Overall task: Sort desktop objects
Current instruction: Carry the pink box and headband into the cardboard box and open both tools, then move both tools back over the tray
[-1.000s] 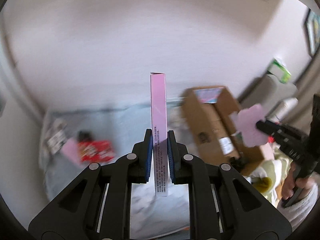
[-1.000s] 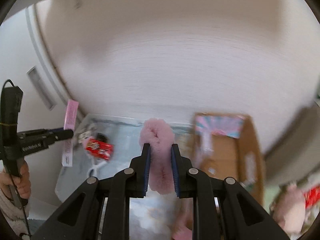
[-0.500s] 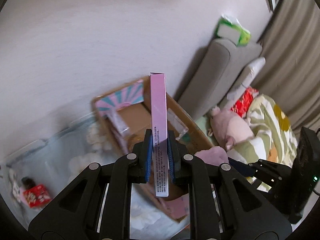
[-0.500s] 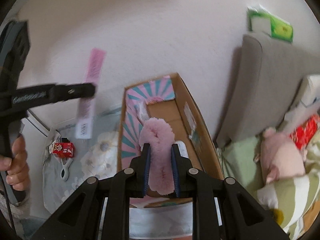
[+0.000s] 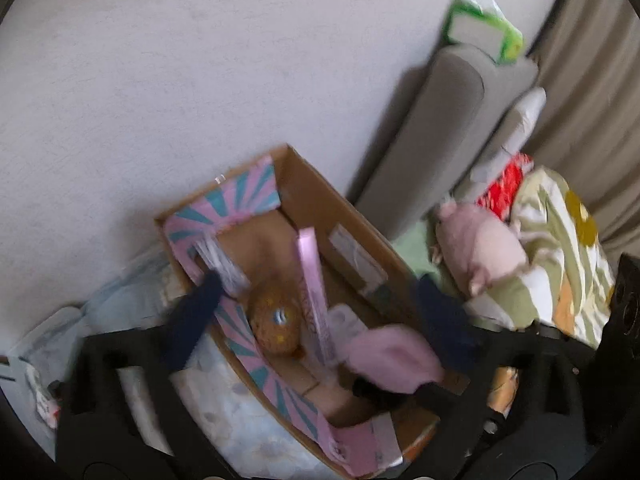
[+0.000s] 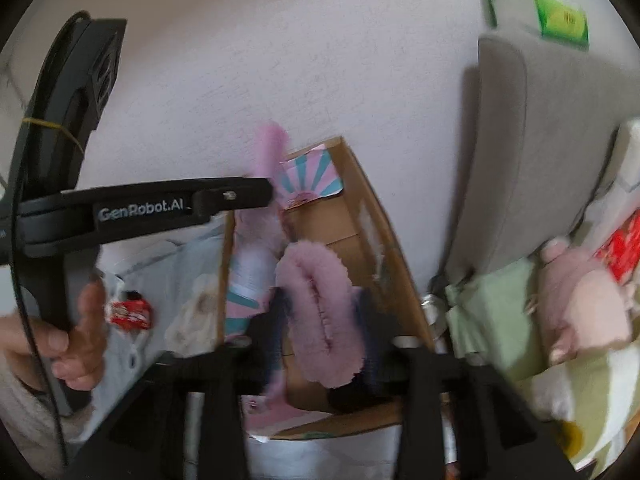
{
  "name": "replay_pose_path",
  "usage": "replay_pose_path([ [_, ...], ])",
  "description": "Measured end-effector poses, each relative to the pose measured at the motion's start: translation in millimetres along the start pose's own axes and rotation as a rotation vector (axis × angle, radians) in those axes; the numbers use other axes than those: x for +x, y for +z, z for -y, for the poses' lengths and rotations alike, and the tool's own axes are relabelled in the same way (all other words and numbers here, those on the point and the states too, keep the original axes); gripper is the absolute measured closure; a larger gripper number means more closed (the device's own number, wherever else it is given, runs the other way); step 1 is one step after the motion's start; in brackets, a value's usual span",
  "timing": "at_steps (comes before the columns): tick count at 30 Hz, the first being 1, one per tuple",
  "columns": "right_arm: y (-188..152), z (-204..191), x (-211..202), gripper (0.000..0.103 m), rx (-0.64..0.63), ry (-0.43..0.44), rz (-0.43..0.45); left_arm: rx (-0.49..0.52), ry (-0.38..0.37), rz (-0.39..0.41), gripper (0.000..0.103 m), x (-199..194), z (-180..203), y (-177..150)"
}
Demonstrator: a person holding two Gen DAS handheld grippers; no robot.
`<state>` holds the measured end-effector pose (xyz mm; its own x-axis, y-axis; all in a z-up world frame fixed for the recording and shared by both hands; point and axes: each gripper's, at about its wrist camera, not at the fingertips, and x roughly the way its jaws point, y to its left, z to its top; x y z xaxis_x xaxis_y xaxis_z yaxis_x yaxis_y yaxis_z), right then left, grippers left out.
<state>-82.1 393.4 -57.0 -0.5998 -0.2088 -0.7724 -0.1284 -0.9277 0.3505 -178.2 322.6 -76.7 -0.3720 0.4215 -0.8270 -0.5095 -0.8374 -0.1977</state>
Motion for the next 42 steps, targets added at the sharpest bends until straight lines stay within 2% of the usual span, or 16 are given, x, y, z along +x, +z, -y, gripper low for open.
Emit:
replay_pose_path([
  [2, 3, 7, -1, 0.036, 0.056, 0.073, 0.015, -0.032, -0.025, 0.049, 0.002, -12, -8, 1],
  [4, 5, 10, -4, 0.036, 0.081, 0.113, 0.019, -0.047, -0.017, 0.060, 0.002, -20, -17, 3],
  [7, 6, 6, -9, 0.036, 0.051, 0.070, 0.026, -0.056, 0.053, 0.052, 0.002, -28, -34, 1],
  [9, 7, 2, -12, 0.036, 0.030, 0.038, 0.030, -0.068, 0.071, 0.059, 0.002, -35, -46, -4],
  [15, 9, -17, -21, 0.036, -0.018, 0.021, 0.065, -0.164, 0.069, 0.085, 0.002, -60, -81, -22],
  [20, 9, -43, -24, 0.036, -0.078, 0.007, 0.060, -0.189, 0.097, 0.106, 0.002, -79, -93, -37],
  [33, -7, -92, -28, 0.036, -0.162, 0.039, 0.053, -0.220, 0.208, 0.184, 0.002, -142, -117, -84],
  [42, -14, -133, -24, 0.036, -0.236, 0.077, 0.057, -0.307, 0.315, 0.187, 0.002, -176, -161, -126],
])
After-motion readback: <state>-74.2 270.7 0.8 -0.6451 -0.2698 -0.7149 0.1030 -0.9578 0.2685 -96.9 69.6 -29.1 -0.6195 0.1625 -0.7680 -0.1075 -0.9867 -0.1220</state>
